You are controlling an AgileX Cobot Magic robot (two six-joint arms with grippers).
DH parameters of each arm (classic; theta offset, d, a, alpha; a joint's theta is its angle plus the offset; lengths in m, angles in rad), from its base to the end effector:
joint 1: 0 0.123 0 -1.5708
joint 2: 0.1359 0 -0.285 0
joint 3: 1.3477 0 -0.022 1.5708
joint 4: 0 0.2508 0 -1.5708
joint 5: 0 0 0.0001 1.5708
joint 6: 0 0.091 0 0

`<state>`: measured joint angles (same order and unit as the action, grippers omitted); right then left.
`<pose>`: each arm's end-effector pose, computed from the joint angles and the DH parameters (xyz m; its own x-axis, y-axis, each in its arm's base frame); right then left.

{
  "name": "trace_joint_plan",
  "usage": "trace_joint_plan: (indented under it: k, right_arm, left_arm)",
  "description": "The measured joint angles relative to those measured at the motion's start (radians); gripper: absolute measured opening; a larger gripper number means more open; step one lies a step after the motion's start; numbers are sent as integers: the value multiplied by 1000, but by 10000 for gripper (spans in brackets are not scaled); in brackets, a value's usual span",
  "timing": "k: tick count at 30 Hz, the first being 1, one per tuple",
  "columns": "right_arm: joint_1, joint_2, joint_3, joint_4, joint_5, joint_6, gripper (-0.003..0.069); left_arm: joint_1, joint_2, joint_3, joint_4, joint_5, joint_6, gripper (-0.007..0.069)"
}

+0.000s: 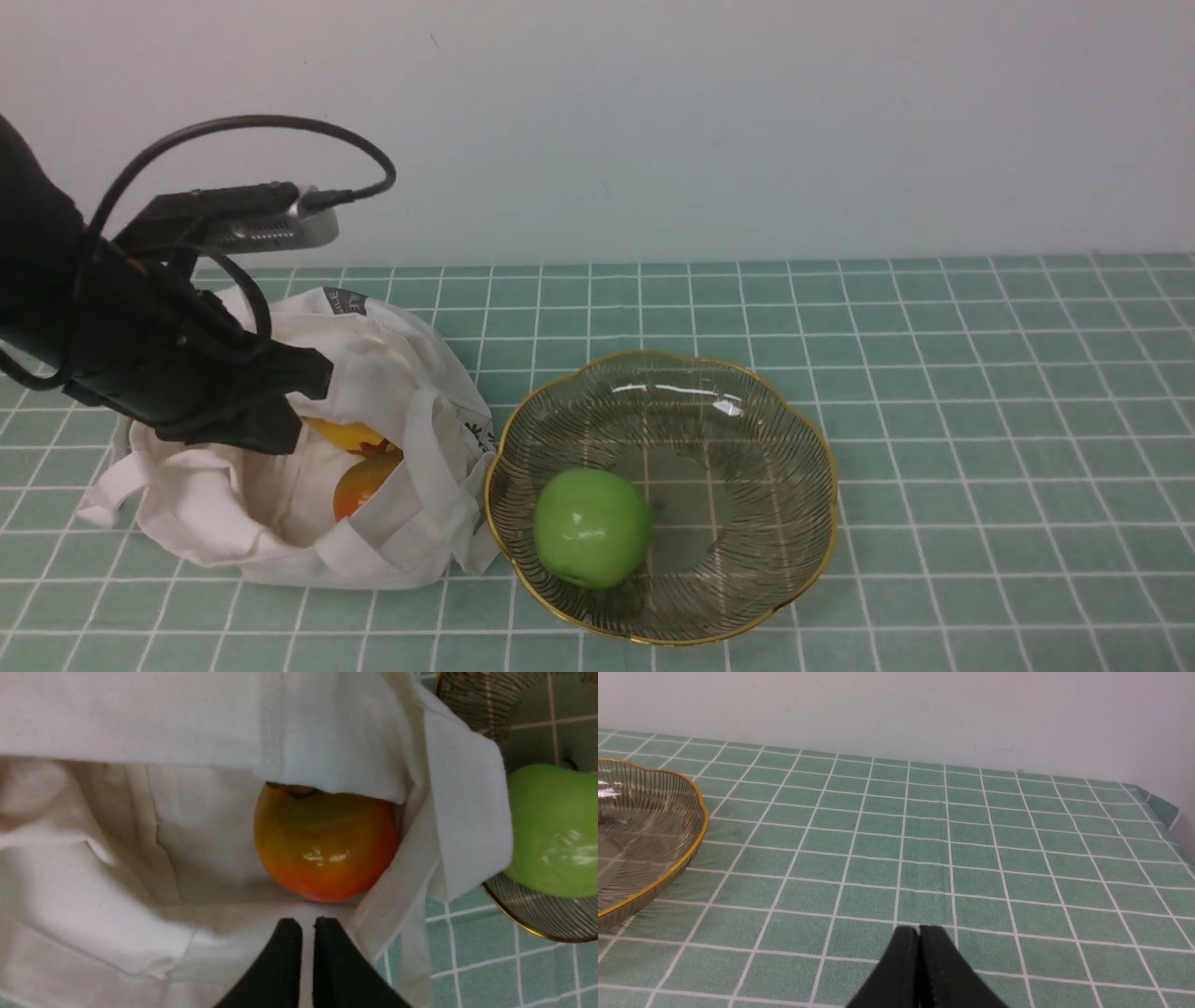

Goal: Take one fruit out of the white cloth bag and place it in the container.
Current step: 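Reach into the bag and grasp the red fruit inside it with the left gripper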

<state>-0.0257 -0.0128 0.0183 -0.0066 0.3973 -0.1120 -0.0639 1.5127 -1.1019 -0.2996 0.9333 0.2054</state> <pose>0.0518 -0.0016 0.1720 -0.3114 -0.1098 -0.9439 -0.0086 0.9936 -0.1128 0.2940 -0.0405 0.2648 -0.9386 0.0830 -0.3347 0.1622 0.9628 -0.2161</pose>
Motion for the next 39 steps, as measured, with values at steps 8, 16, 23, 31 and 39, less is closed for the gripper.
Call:
trace_joint_plan:
  k: [8, 16, 23, 31, 39]
  right_arm:
    - [0, 0, 0, 0, 0, 0, -15]
    - [0, 0, 0, 0, 0, 0, -15]
    - [0, 0, 0, 0, 0, 0, -15]
    - [0, 0, 0, 0, 0, 0, -15]
    - [0, 0, 0, 0, 0, 0, -15]
  left_arm:
    - [-20, 97, -13, -98, -65, 112, 283]
    - [-37, 181, -14, -77, -144, 140, 564]
    - [-37, 220, -15, -50, -126, 144, 605]
    - [-40, 261, -17, -129, -121, 145, 605]
    - [-46, 284, -19, -144, -123, 145, 605]
